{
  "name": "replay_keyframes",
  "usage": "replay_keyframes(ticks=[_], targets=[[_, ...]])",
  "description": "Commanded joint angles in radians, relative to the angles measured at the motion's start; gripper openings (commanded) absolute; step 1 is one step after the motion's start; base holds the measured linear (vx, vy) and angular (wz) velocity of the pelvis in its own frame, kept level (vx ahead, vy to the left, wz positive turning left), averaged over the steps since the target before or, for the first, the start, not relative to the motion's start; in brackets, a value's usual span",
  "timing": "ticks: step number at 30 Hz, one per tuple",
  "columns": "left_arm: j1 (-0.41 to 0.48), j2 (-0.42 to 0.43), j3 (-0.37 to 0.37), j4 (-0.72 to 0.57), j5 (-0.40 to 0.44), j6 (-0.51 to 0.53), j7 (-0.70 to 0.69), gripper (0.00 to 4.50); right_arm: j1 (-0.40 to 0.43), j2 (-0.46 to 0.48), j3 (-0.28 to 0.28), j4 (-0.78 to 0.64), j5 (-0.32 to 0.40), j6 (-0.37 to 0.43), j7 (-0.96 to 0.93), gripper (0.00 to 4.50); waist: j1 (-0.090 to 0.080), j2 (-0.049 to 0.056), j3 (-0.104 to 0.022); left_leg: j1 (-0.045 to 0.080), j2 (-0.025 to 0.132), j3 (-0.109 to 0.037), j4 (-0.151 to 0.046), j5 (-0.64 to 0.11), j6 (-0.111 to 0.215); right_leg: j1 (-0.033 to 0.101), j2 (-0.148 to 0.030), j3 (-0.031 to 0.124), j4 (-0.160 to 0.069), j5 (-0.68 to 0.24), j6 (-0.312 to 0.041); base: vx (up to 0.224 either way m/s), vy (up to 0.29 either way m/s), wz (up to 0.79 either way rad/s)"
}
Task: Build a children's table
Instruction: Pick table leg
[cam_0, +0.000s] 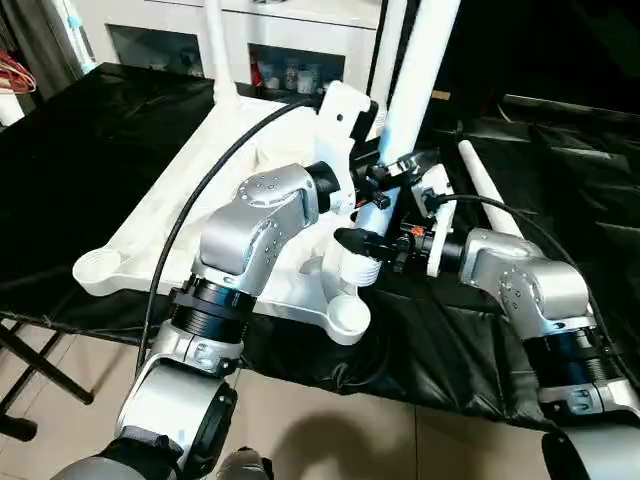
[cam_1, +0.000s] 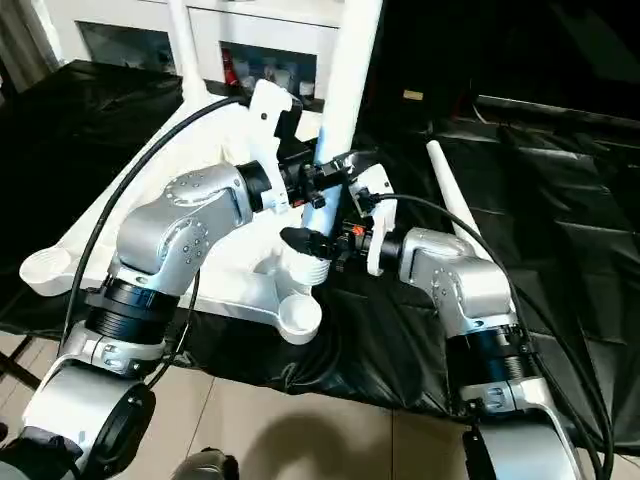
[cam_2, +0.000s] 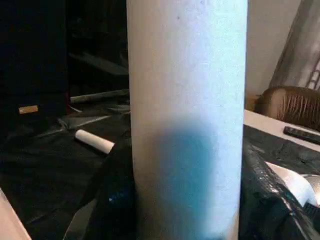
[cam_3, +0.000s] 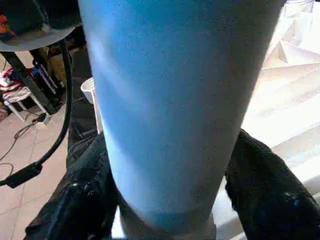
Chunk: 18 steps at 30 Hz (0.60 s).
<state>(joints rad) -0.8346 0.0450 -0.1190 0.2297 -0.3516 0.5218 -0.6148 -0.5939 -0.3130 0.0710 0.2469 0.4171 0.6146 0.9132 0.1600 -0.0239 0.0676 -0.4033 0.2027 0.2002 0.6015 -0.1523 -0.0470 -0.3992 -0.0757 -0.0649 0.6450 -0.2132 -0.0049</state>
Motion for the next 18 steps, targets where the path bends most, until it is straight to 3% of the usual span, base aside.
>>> replay_keyframes(ticks=[1, 11, 18], targets=[[-0.003, -0.001, -0.006, -0.009, 0.007, -0.002, -0.007, 1.88, -0.006, -0.014, 0.003, -0.020, -0.003, -0.007, 0.007, 2.86, -0.002, -0.009, -0.084, 0.028, 0.031, -0.020, -0.058, -0.111, 0.010, 0.053, -0.072, 0.046, -0.073, -0.015, -0.198, 0.000, 0.000, 0.00], [-0.006, -0.003, -0.002, -0.008, 0.003, -0.003, -0.007, 1.88, 0.001, -0.012, 0.010, -0.006, 0.003, 0.023, 0.016, 2.00, -0.001, -0.011, -0.085, 0.029, 0.031, -0.020, -0.056, -0.105, 0.014, 0.054, -0.073, 0.046, -0.071, -0.007, -0.205, 0.000, 0.000, 0.00], [-0.010, -0.002, 0.003, -0.002, 0.005, -0.007, -0.004, 1.88, -0.003, -0.011, 0.009, 0.008, 0.001, 0.027, 0.014, 1.91, -0.001, -0.010, -0.086, 0.028, 0.031, -0.021, -0.056, -0.100, 0.015, 0.055, -0.072, 0.045, -0.070, -0.001, -0.204, 0.000, 0.000, 0.00]])
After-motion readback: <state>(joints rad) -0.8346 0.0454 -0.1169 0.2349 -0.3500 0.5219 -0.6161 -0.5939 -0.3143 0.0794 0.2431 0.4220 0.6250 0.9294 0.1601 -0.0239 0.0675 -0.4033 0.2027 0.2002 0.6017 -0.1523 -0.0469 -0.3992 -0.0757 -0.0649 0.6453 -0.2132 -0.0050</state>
